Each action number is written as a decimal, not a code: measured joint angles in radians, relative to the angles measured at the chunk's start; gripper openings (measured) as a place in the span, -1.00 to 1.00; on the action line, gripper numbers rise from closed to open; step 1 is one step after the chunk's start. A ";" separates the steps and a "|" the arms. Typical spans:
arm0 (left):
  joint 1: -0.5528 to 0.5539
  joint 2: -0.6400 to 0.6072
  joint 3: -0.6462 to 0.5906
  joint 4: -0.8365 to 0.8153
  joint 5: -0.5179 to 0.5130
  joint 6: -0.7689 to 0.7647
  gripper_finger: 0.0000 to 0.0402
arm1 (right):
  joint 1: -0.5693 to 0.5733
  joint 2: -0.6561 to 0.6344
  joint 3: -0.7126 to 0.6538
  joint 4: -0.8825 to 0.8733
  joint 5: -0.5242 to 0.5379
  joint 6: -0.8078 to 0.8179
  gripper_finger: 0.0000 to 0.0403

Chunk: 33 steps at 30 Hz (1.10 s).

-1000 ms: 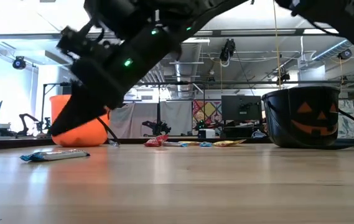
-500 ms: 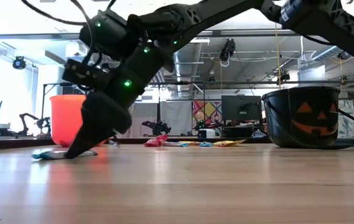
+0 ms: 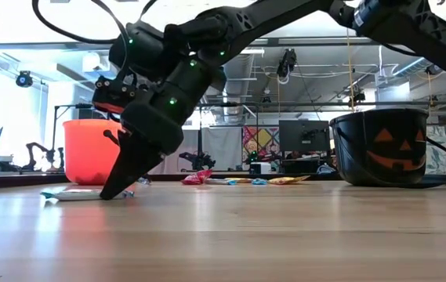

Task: Sort candy by brand, put in halloween buckets
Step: Put the white chocolate bar into the orange bucket

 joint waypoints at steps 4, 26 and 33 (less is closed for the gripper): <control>0.000 0.000 0.000 0.014 0.000 -0.004 -0.60 | 0.005 0.000 -0.001 -0.003 0.004 0.000 -0.50; 0.001 0.001 0.000 0.031 0.000 -0.007 -0.60 | 0.074 -0.076 -0.011 -0.160 0.110 -0.029 -0.96; 0.003 0.001 -0.020 0.135 0.113 -0.043 -0.60 | 0.105 -0.172 -0.142 -0.126 0.224 0.002 -0.96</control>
